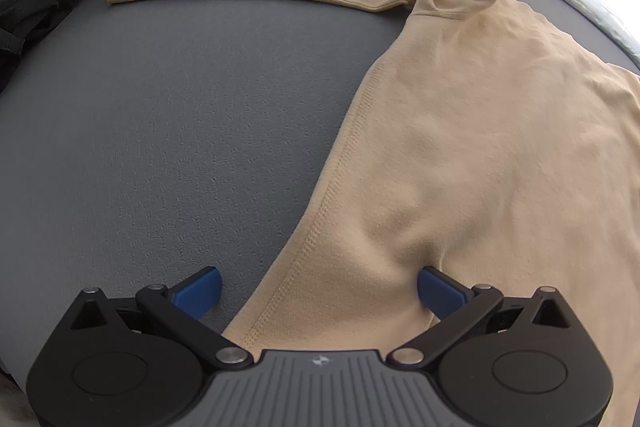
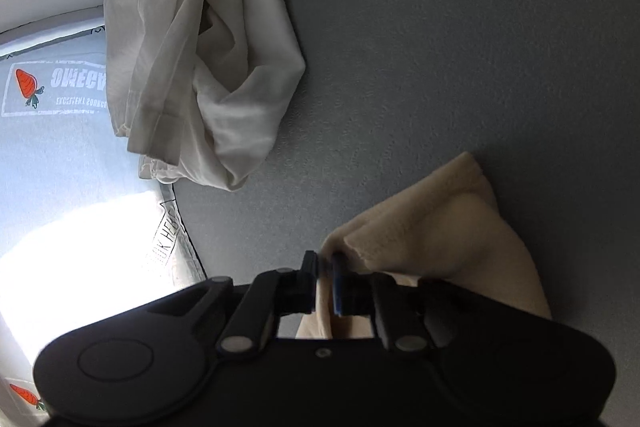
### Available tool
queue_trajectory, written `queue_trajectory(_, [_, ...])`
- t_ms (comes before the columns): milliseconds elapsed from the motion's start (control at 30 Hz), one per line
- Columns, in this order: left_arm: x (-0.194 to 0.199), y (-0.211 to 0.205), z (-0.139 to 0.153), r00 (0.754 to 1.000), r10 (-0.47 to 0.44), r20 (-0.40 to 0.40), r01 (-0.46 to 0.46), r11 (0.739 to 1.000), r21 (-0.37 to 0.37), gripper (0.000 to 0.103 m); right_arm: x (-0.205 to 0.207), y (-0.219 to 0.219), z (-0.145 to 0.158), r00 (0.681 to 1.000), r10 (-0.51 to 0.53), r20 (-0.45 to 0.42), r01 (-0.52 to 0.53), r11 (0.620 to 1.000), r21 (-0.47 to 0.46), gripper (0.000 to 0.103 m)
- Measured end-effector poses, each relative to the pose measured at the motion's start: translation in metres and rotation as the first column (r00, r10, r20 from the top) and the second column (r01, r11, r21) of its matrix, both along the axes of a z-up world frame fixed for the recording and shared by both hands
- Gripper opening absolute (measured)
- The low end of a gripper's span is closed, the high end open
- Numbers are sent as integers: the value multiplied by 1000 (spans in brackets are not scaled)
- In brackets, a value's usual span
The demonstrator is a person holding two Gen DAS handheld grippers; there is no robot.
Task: Fold clothes
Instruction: 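Lift the sleeve with the right tool and lay it across the shirt body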
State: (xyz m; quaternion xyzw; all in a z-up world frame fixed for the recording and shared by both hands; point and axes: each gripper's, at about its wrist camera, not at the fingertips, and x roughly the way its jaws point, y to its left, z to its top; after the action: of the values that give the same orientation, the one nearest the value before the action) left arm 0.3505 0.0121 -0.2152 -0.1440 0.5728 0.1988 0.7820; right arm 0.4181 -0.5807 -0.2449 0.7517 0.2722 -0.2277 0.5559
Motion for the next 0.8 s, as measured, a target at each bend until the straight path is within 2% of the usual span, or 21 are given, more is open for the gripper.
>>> queue_trajectory(33, [0, 0, 0, 1000, -1, 2, 1, 1000, 1, 103, 1, 1, 4, 1000, 8, 1, -8, 1000, -16, 5])
queue_trajectory(67, [-1, -1, -1, 1000, -2, 4, 2, 1000, 2, 103, 1, 2, 12, 999, 14, 40, -12, 999, -51, 5])
queue_trajectory(100, [-1, -1, -1, 1000, -3, 6, 3, 1000, 4, 103, -2, 5, 23, 993, 20, 119, -8, 995, -100, 4])
queue_trajectory(167, [-1, -1, -1, 1000, -3, 9, 3, 1000, 6, 103, -10, 13, 53, 960, 70, 273, -11, 977, -211, 4])
queue_trajectory(333, [-2, -3, -1, 1000, -1, 13, 1, 1000, 9, 103, -47, 45, 95, 914, 230, 333, -78, 907, -413, 4])
queue_trajectory(433, [-3, -4, -1, 1000, -1, 17, 1, 1000, 11, 103, -75, 61, 67, 953, 265, 149, -183, 892, -414, 4])
queue_trajectory(633, [-2, -4, -2, 1000, -5, 18, 5, 1000, 12, 103, -122, 64, 27, 983, 185, -5, -179, 941, -286, 6])
queue_trajectory(733, [1, -5, -2, 1000, -5, 17, 5, 1000, 12, 103, -118, 50, 45, 981, 181, -69, -193, 883, -428, 17])
queue_trajectory(800, [1, -5, -2, 1000, -5, 20, 5, 1000, 14, 103, -116, 46, 63, 976, 173, -135, -219, 797, -563, 29])
